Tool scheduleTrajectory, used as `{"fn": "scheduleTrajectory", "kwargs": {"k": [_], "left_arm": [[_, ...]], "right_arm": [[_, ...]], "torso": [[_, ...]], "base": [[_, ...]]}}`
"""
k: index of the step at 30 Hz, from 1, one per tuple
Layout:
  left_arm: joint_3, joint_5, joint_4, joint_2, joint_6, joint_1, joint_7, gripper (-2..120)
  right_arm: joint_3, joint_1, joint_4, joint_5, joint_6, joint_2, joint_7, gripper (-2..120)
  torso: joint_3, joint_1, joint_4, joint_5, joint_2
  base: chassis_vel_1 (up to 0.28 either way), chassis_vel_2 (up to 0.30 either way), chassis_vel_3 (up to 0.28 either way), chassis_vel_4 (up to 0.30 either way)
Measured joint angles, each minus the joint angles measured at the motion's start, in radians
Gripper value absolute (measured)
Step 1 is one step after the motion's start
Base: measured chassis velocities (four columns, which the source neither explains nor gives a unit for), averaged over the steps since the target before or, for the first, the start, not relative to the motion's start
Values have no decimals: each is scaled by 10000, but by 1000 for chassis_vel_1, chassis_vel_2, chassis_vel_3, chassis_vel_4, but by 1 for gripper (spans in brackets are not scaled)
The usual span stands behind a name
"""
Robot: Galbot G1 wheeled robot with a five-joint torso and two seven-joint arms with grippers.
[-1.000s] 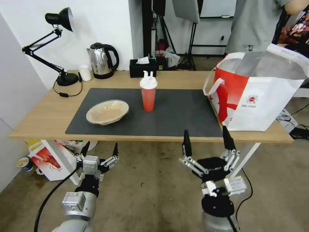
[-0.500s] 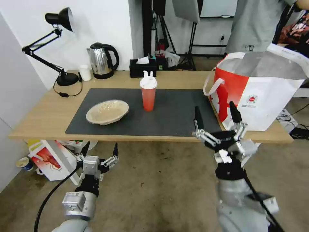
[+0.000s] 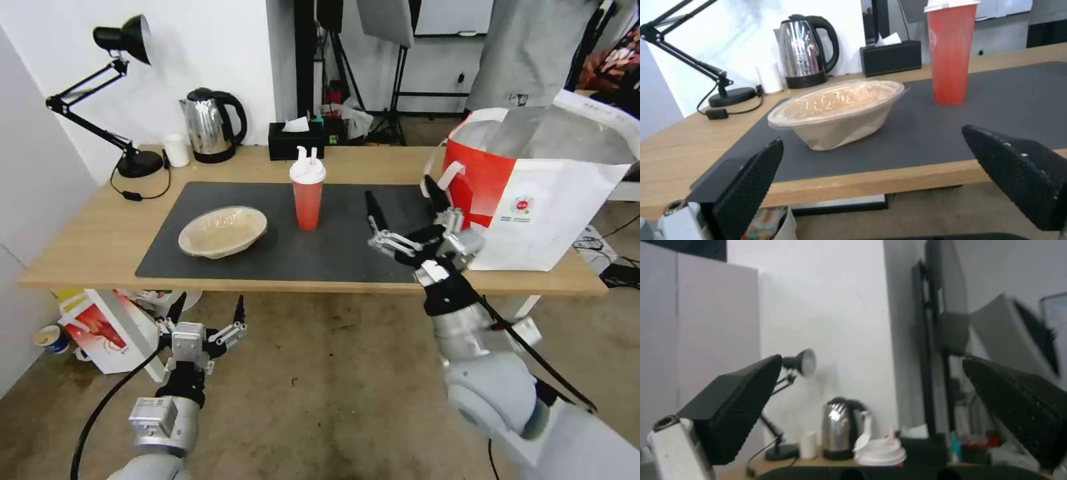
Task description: Pick up the trash from the table and place it into the takeout bag.
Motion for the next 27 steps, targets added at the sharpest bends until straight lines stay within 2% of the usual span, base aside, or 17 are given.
{"fn": "scheduleTrajectory", "kwargs": {"k": [6, 27], "left_arm": [[0, 0, 0, -1, 0, 0, 0, 100], [0, 0, 0, 0, 0, 0, 0, 100]], "right_arm": [[-760, 1532, -429, 1847, -621, -786, -616, 100], [-2754, 4345, -1523, 4456, -1679, -1629, -1335, 100]], "torso": [[0, 0, 2, -2, 0], [0, -1, 1, -1, 0]], "base": [[0, 0, 0, 0], [0, 0, 0, 0]]}}
